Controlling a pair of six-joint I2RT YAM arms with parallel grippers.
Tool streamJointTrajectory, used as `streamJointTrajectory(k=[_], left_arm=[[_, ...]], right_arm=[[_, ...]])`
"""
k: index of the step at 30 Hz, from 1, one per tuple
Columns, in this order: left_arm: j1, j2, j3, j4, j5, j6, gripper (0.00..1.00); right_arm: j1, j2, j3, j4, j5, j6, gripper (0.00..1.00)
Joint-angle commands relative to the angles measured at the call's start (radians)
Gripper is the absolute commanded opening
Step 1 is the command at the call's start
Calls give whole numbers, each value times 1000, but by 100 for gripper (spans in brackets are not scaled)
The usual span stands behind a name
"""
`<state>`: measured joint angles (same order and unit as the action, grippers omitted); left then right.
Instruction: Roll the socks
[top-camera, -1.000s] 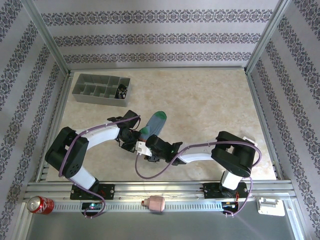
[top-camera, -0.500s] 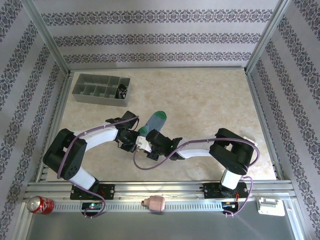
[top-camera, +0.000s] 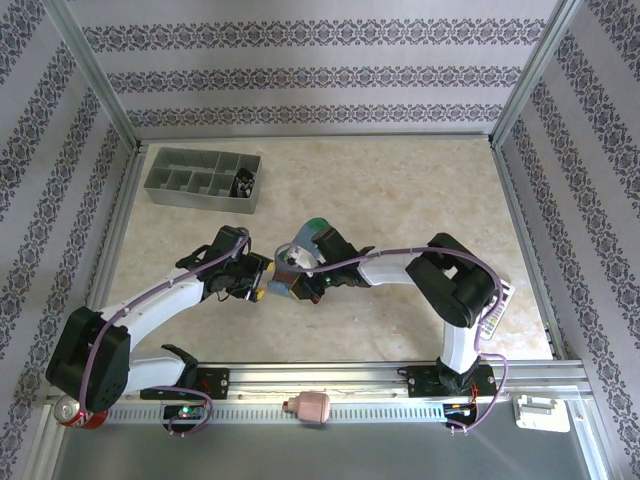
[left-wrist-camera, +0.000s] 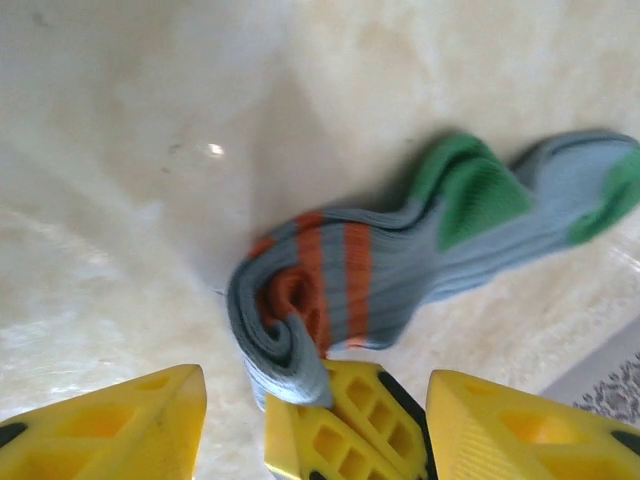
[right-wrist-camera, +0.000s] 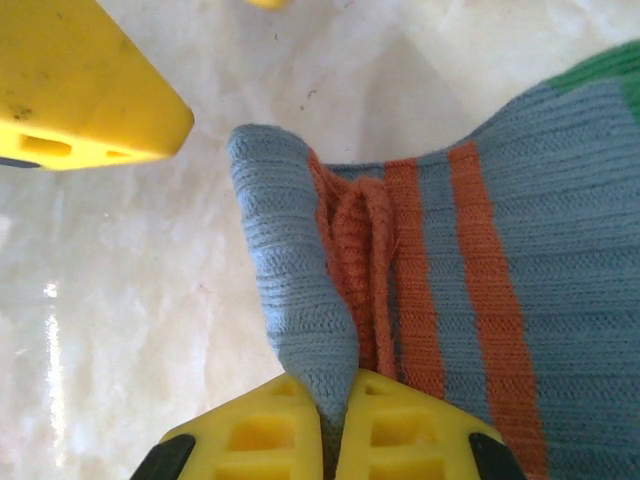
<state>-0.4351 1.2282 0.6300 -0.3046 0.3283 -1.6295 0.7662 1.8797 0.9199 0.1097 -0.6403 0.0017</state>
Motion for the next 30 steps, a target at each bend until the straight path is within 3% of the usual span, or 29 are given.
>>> streamJointTrajectory(k=[1, 6, 17, 24, 30], left_arm=[[9, -16, -46, 87, 2, 89, 53], [1, 3, -114, 249, 44, 110, 47], [-62, 32, -130, 303, -23, 160, 46], [-95, 119, -130, 396, -17, 161, 45], [-105, 186, -104, 373, -31, 183, 44]], right_arm=[[-42, 105, -7, -218, -39, 65, 0], [-79, 160, 54, -327, -76, 58, 0], [-142, 218, 105, -413, -94, 71, 0], [-159, 258, 136, -440, -123, 102, 0], [-168, 283, 158, -455, -155, 115, 0]])
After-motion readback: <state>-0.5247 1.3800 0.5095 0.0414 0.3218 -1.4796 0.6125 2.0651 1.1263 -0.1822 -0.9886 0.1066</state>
